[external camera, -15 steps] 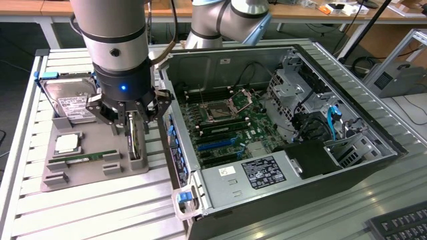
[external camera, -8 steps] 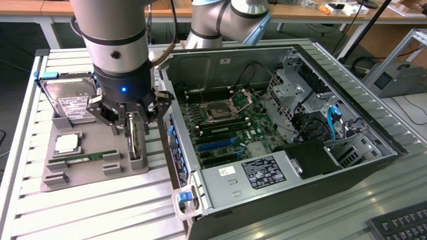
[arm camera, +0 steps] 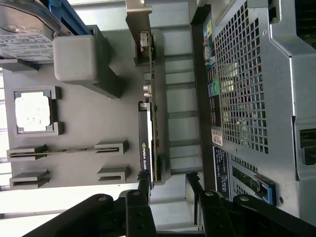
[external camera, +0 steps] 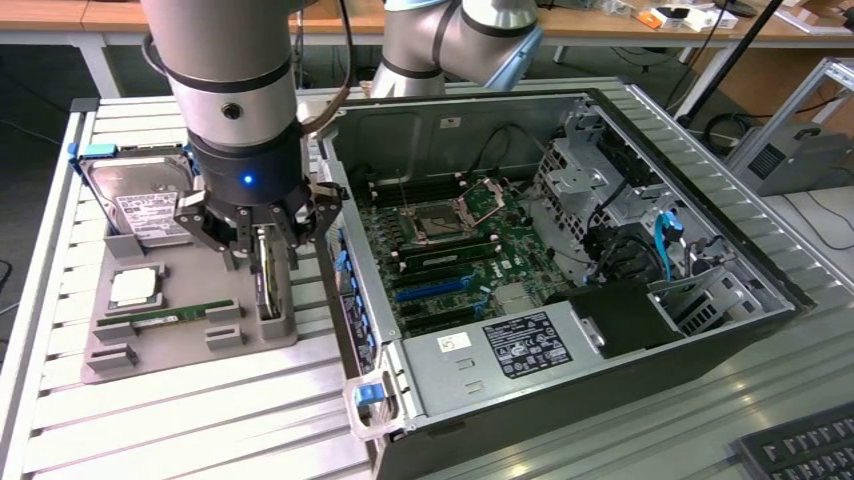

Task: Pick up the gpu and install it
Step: 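Pick up the gpu and move the gpu toward the slot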

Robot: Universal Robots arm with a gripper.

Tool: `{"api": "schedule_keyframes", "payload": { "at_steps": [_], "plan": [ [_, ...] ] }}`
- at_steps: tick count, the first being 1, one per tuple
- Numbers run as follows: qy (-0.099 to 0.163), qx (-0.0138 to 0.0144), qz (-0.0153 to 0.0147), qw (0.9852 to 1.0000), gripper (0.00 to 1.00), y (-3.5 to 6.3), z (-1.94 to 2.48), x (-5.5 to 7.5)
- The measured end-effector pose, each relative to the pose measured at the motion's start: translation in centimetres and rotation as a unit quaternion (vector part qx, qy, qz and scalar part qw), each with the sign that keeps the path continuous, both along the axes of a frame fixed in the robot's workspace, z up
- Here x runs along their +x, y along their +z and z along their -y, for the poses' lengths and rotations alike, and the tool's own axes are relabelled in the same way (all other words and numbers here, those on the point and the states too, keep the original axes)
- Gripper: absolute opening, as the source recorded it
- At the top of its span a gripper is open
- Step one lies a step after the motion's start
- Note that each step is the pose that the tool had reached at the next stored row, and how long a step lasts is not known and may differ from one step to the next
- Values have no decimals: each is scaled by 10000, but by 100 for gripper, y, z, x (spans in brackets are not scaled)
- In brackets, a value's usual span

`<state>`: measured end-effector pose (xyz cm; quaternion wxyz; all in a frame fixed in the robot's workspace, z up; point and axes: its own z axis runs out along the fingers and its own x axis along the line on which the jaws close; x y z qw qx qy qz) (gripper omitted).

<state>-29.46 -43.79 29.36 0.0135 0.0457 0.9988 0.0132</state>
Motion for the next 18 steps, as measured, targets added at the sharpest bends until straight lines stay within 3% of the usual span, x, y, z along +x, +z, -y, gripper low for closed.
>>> {"api": "schedule_keyframes", "payload": {
  "at_steps": [5,9,18],
  "plan": [
    [1,-7,0,10000,42,-14,-42,0],
    [0,-20,0,10000,42,-36,-122,-1],
    [1,-32,0,10000,42,-65,-177,-20]
  ]
}}
